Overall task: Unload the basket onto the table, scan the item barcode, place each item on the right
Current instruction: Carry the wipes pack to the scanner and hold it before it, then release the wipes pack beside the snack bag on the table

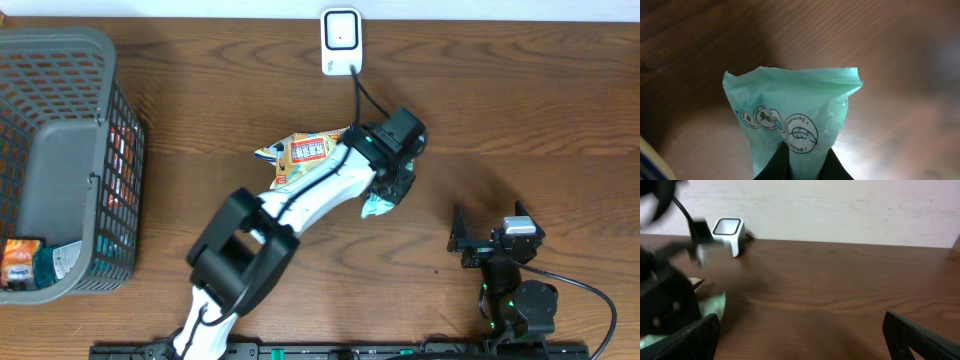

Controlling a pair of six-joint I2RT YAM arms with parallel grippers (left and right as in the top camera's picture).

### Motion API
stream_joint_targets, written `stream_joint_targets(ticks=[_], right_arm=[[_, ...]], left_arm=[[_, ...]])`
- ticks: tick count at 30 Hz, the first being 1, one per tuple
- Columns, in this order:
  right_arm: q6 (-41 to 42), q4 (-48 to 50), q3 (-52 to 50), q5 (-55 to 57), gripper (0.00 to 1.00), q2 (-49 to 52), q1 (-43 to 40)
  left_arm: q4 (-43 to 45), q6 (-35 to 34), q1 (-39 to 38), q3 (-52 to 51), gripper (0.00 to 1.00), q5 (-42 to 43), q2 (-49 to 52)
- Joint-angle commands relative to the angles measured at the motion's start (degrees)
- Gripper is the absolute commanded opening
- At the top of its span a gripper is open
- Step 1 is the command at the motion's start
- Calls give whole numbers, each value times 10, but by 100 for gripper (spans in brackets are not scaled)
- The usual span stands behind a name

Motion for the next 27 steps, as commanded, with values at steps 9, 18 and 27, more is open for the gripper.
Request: stream_joint_targets(ticks=[9,18,27], right_arm=[[2,-2,0,5,99,0,2],[2,-2,0,5,99,0,2],[2,-2,0,5,99,0,2]], left_arm=[[-3,57,-10,-4,78,-98,36],[-10,57,-10,-4,95,-98,23],[-21,57,-8,-4,96,-98,-30]])
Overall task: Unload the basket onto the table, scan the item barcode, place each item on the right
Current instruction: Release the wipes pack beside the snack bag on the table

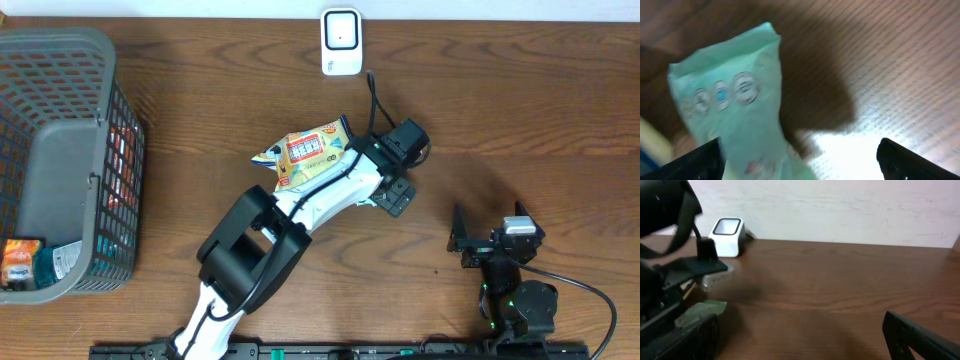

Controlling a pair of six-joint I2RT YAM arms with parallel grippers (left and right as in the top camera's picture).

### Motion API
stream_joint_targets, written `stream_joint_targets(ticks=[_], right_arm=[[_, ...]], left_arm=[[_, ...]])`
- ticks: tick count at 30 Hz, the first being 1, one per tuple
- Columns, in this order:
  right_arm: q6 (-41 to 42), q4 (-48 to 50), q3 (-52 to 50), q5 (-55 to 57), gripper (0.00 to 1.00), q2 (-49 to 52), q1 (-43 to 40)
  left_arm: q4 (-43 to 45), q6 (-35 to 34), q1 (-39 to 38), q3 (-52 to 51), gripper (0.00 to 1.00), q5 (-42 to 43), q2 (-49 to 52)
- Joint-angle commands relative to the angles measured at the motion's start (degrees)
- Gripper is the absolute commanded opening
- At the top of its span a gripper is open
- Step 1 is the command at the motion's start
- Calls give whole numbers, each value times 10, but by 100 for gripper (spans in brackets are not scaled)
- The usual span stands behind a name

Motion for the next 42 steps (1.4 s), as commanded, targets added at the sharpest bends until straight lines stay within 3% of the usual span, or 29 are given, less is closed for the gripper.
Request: stream_joint_targets(ticks=[1,22,42], right_arm=[[2,-2,0,4,99,0,2],[2,-2,0,4,99,0,2],[2,-2,0,4,99,0,2]], left_arm=[[-5,8,5,-3,96,-8,-53],[-34,8,78,-3,96,-8,-191],[-131,-13,268,-3,96,-7,-353]])
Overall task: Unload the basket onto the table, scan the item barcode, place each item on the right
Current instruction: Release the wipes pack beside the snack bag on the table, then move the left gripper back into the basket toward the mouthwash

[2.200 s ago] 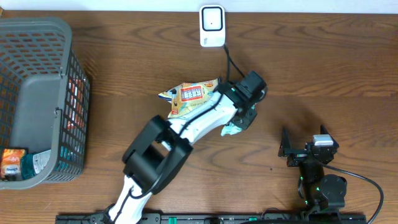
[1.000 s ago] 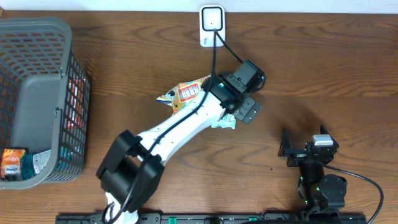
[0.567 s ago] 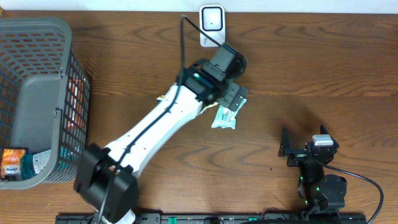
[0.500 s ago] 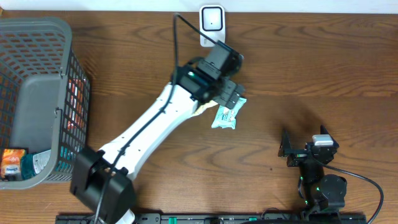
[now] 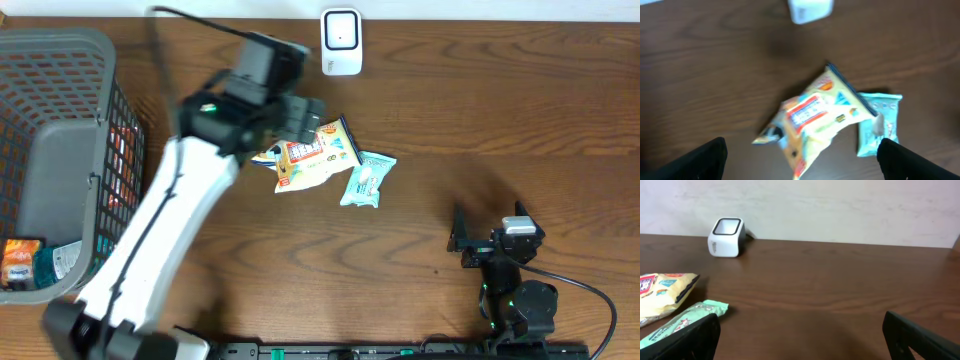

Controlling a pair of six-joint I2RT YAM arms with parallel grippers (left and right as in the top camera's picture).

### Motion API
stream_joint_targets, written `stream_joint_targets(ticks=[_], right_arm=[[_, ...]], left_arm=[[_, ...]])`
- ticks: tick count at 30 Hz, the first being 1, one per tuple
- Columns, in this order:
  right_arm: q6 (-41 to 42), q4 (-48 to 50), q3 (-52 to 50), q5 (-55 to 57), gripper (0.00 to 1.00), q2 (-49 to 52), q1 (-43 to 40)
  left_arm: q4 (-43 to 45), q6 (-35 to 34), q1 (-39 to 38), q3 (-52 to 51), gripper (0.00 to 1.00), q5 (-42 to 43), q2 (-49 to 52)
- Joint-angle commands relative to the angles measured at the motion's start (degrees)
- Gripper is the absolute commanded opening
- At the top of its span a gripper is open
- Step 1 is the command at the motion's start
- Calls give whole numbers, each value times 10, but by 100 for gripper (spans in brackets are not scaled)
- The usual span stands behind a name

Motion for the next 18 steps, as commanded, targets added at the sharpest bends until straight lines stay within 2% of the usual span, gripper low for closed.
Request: stream_joint_targets(ticks=[1,10,18], right_arm=[[2,-2,0,4,99,0,2],[2,-2,0,4,99,0,2],[2,-2,0,4,99,0,2]], left_arm=[[-28,-14,38,-3,96,-7,-41],[-99,-18,124,-3,96,-7,-80],[-99,-27,138,-3,96,-7,-80]])
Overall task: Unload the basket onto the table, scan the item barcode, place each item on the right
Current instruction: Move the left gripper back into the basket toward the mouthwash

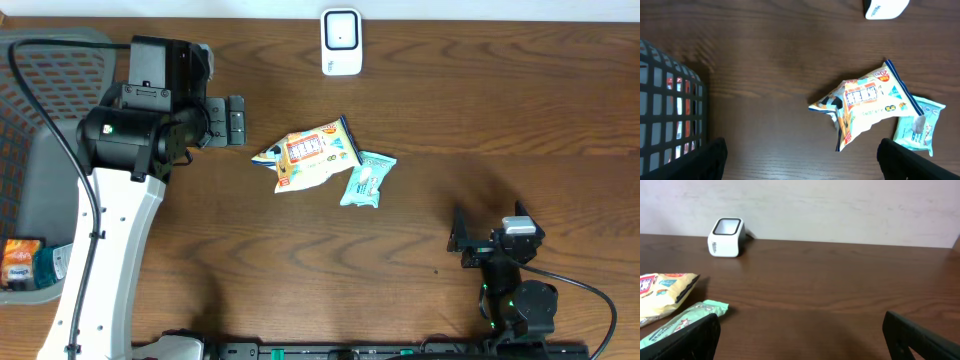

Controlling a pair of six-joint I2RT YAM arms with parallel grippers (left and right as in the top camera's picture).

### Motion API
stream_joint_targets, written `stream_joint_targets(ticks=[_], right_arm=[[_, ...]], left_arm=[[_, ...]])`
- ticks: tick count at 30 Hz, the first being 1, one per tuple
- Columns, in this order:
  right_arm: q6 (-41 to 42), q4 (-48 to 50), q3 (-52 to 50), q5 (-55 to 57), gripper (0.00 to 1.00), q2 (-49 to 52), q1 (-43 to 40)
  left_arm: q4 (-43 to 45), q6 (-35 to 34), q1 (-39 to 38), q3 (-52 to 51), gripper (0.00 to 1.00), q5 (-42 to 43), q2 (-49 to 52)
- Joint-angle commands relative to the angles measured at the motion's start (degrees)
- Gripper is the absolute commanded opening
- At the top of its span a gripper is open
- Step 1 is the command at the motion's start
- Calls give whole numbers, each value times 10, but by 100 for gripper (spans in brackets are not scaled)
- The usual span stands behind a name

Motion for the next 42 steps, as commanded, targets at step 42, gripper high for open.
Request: stream_joint_targets(ticks=[42], right_arm=[[2,-2,0,4,99,0,2]], left_arm=[[4,-215,424,27,96,-41,-66]])
